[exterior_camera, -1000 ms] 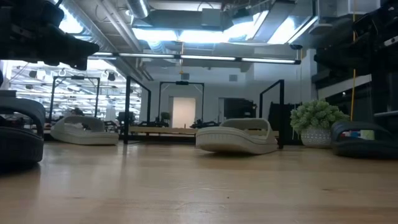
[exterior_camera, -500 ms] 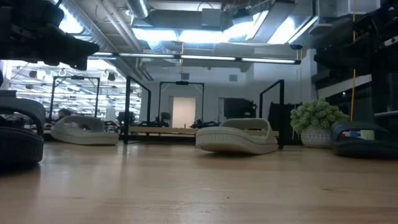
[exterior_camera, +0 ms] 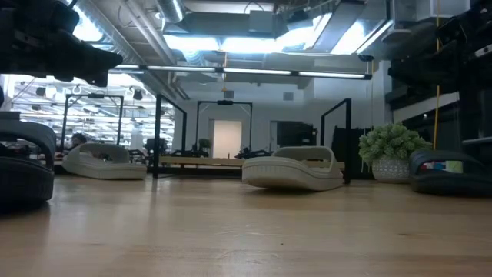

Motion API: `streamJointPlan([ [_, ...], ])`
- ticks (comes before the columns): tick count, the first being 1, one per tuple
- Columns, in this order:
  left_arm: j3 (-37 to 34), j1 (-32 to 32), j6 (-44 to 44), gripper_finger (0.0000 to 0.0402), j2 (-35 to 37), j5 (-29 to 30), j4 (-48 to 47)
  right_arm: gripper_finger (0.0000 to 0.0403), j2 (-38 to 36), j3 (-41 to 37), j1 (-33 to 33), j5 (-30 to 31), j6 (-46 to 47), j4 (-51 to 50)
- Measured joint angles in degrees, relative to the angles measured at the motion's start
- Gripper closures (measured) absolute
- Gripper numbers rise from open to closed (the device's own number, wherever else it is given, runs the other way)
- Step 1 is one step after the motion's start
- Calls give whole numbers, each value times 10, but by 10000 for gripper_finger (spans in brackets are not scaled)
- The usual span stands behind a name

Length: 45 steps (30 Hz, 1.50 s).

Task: Pick and place slides into the shelf

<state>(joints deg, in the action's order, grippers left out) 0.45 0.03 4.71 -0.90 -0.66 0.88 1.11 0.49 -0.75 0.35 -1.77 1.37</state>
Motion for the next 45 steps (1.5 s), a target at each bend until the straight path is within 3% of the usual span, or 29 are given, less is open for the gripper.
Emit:
streamJointPlan([
  [18,0,0,0,401,0,0,0,341,0,0,0,0,0,0],
  [31,0,0,0,401,0,0,0,341,0,0,0,0,49,0],
  [39,0,0,77,401,0,0,0,341,0,0,0,0,75,0],
  [45,0,0,32,401,0,0,0,341,0,0,0,0,74,0],
])
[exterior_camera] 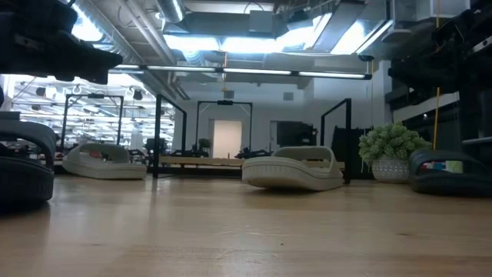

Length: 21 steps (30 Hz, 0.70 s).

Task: Pick and place slides into the shelf
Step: Put the right gray slide on the shelf

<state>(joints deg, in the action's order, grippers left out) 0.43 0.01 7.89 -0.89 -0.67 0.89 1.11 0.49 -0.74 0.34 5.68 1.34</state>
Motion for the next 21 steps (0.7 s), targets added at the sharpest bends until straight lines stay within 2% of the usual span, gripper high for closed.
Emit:
streamJointPlan([
  [4,0,0,3,401,0,1,0,341,0,0,0,0,0,0],
  [7,0,0,14,401,0,23,4,341,0,0,0,0,-6,0],
  [12,0,0,-44,401,-2,26,1,341,0,0,0,0,-31,0],
  [21,0,0,-60,401,-2,29,0,341,0,0,0,0,-90,1],
])
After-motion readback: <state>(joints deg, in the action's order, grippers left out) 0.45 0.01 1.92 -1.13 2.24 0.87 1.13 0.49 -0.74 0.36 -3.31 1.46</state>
